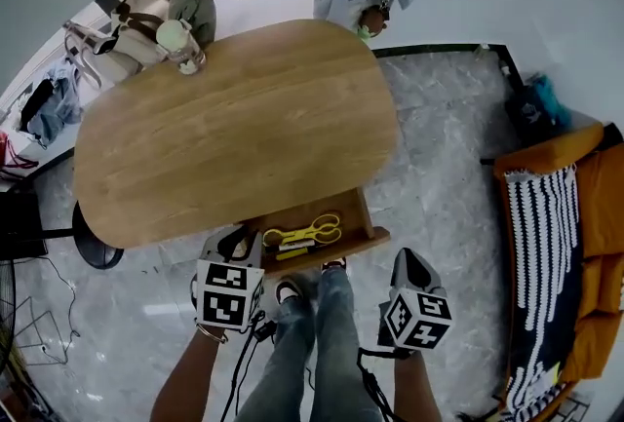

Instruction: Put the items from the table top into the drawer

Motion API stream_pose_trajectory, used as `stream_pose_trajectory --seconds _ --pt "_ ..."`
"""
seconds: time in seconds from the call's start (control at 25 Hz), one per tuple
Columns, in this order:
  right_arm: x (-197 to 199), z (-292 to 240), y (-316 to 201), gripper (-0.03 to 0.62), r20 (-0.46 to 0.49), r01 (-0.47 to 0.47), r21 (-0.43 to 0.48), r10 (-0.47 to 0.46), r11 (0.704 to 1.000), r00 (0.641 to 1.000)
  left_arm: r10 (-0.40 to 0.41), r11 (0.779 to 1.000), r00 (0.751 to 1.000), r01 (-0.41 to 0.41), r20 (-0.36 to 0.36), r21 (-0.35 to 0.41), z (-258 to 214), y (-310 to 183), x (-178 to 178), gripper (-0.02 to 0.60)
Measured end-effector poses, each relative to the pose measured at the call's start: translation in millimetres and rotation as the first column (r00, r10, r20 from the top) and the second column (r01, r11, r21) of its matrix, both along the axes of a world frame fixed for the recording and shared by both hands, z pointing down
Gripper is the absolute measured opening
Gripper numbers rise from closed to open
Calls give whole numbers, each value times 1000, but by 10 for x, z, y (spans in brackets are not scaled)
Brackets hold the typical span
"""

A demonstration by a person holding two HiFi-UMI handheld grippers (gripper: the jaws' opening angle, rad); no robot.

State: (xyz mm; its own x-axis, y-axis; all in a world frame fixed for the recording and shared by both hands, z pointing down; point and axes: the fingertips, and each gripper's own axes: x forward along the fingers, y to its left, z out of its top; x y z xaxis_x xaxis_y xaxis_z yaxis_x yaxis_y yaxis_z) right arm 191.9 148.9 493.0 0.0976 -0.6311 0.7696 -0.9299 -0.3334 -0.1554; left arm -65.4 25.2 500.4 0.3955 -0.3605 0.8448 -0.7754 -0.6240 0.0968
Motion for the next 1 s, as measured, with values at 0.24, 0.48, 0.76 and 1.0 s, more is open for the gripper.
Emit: stream_pose_trajectory --seconds 0.24,0.48,0.76,1.0 --pt "-138 -884 -306 5 -8 128 109 -127 986 992 -108 981 988 125 -115 150 -1187 -116 -331 47" --pt "-366 -1934 -611 5 -41 250 235 -248 939 968 -176 927 958 239 -228 289 -2300 -98 -653 26" --pt "-378 -2865 -654 5 -154 308 309 -272 900 950 -256 845 915 369 -313 387 -3048 34 -1002 5" --pt "-324 -3021 -373 5 -221 300 291 -241 909 945 -304 816 889 428 -341 388 -3160 195 -1156 3"
